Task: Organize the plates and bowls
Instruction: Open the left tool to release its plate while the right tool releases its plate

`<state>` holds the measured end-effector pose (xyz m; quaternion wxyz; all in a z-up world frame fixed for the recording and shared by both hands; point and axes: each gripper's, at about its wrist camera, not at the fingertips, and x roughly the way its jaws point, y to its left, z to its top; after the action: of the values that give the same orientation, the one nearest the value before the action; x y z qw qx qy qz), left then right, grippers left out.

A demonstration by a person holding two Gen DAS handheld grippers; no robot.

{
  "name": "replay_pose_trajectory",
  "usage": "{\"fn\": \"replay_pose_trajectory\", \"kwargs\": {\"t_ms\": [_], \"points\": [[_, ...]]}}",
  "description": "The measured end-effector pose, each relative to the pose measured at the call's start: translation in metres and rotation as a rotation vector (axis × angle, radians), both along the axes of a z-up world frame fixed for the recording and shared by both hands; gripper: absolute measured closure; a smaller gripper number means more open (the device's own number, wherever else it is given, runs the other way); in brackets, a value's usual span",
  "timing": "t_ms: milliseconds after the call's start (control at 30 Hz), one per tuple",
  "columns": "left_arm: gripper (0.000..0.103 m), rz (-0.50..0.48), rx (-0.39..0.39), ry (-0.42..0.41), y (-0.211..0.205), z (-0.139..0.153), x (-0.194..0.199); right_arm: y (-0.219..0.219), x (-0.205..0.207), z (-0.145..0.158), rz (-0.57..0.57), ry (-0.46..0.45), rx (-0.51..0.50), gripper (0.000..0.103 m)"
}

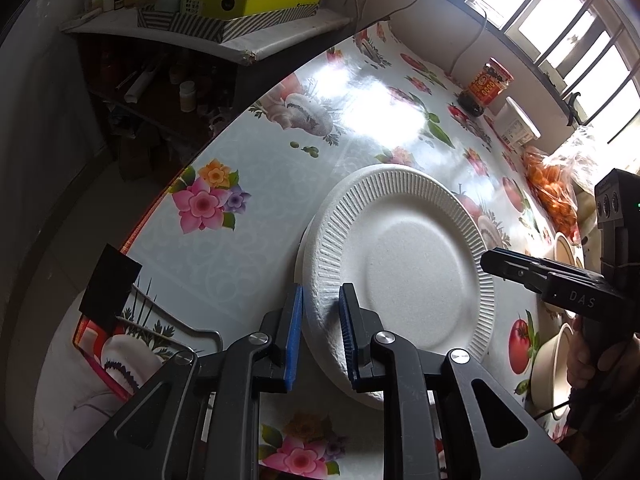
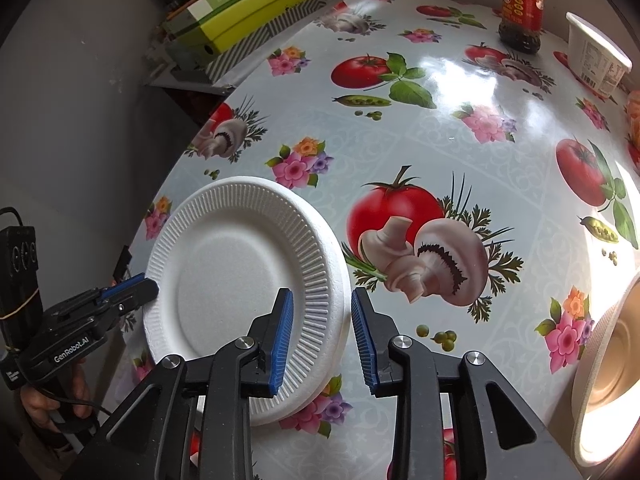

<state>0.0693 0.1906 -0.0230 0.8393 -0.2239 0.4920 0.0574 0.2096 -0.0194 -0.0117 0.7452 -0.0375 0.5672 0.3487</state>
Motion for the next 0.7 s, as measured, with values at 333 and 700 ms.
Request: {"fn": "replay_pose_trajectory", "kwargs": {"t_ms": [333, 700], "points": [[0.078, 0.005, 0.025, -0.006, 0.0, 0.005, 0.0, -0.005, -0.002, 0.003, -0.012, -0.01, 0.014, 0.067], [0.051, -0.004, 0.074, -0.026, -0.01, 0.019, 0.007, -0.016, -0.001, 0.011, -0.053, -0.038, 0.037, 0.06]]}}
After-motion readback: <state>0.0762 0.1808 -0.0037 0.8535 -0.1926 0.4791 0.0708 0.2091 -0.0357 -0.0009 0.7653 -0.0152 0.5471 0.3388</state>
